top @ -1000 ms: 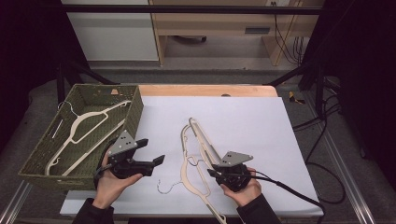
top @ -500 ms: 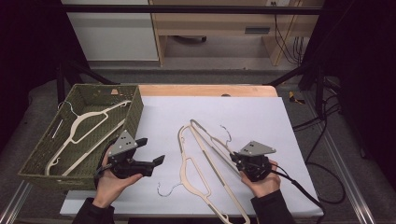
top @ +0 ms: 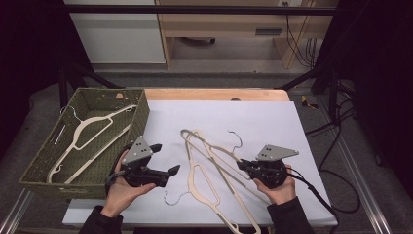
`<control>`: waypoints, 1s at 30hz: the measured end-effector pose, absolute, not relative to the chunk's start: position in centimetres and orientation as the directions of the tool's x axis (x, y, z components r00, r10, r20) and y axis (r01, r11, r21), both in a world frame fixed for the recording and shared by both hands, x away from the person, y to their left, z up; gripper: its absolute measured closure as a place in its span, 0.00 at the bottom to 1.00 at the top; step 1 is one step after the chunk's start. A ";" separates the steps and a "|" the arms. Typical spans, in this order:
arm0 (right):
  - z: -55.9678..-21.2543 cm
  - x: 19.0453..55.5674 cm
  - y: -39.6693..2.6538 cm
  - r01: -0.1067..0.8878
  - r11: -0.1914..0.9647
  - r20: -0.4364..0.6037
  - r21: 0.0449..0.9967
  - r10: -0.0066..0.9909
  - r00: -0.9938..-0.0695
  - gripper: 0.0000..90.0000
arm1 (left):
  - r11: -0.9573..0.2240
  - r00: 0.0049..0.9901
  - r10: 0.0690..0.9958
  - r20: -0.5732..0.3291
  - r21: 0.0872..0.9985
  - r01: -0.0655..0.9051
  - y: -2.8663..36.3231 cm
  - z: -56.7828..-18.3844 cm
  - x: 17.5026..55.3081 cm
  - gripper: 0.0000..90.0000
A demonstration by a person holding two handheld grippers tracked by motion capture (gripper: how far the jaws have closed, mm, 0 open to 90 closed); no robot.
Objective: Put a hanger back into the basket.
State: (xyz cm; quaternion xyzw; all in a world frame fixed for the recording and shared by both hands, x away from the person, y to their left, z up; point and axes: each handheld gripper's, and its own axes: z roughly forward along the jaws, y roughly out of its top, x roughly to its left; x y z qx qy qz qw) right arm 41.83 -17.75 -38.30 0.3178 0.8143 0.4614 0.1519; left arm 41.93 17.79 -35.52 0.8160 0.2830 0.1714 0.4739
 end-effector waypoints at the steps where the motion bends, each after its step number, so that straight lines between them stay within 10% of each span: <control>1: -38.3 41.8 -17.5 0.371 0.379 0.051 0.848 0.638 -0.768 0.96 | -0.398 0.788 0.615 0.013 0.868 0.296 17.4 -35.6 42.0 0.11; 15: -37.7 40.6 -15.3 0.319 0.403 0.090 0.858 0.494 -0.865 0.96 | -0.499 0.874 0.486 0.017 0.826 0.262 13.2 -37.0 43.6 0.26; 30: -38.4 40.7 -14.3 0.322 0.439 0.116 0.839 0.434 -0.893 0.96 | -0.613 0.905 0.408 0.121 0.771 0.172 11.9 -37.8 42.9 0.70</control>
